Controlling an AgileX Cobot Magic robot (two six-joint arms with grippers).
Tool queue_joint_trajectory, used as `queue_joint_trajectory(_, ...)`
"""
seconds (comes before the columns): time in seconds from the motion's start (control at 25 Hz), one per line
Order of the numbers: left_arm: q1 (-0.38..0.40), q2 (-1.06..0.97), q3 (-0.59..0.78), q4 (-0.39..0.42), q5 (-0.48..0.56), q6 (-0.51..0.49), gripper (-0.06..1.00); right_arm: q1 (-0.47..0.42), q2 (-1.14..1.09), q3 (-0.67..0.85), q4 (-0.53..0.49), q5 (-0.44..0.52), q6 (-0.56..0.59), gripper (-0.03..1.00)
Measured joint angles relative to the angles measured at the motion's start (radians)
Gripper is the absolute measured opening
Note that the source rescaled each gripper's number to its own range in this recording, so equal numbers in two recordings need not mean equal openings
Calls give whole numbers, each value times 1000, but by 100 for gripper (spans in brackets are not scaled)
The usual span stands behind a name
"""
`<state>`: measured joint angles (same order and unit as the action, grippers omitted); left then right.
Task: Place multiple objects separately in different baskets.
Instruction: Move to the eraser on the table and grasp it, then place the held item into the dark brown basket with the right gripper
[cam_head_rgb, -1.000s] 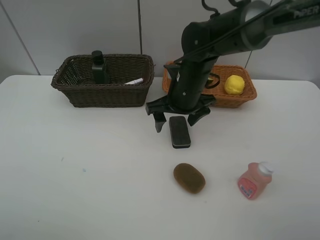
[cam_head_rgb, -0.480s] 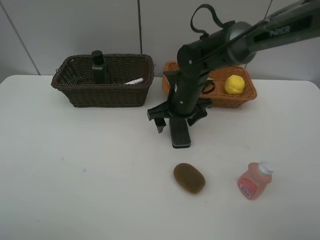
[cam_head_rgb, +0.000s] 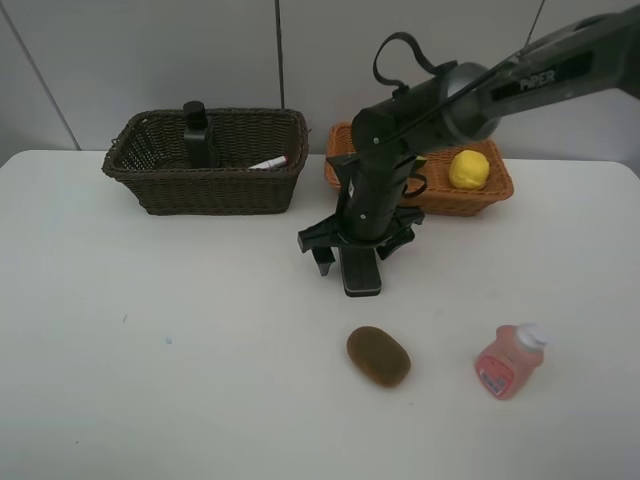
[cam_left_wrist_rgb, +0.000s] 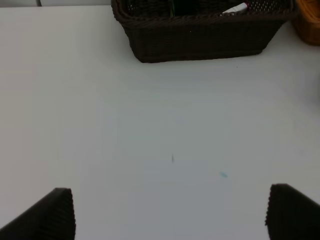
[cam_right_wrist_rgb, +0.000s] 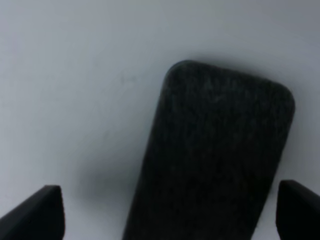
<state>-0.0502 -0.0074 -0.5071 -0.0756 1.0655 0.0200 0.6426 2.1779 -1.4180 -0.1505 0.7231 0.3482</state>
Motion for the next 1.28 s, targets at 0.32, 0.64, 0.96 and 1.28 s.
queue_joint_trajectory(0.32, 0, 0, 0, 0, 0, 0, 100, -8, 15, 0, -3, -13, 0, 100)
queue_joint_trajectory(0.64, 0, 0, 0, 0, 0, 0, 100, -8, 32, 0, -15, -7, -2, 94)
queue_joint_trajectory(0.96, 0, 0, 0, 0, 0, 0, 100, -8, 8, 2, -4, 37, -67, 41)
queue_joint_trajectory(1.28, 0, 0, 0, 0, 0, 0, 100, -8, -192, 4, 1, -94, -96, 41)
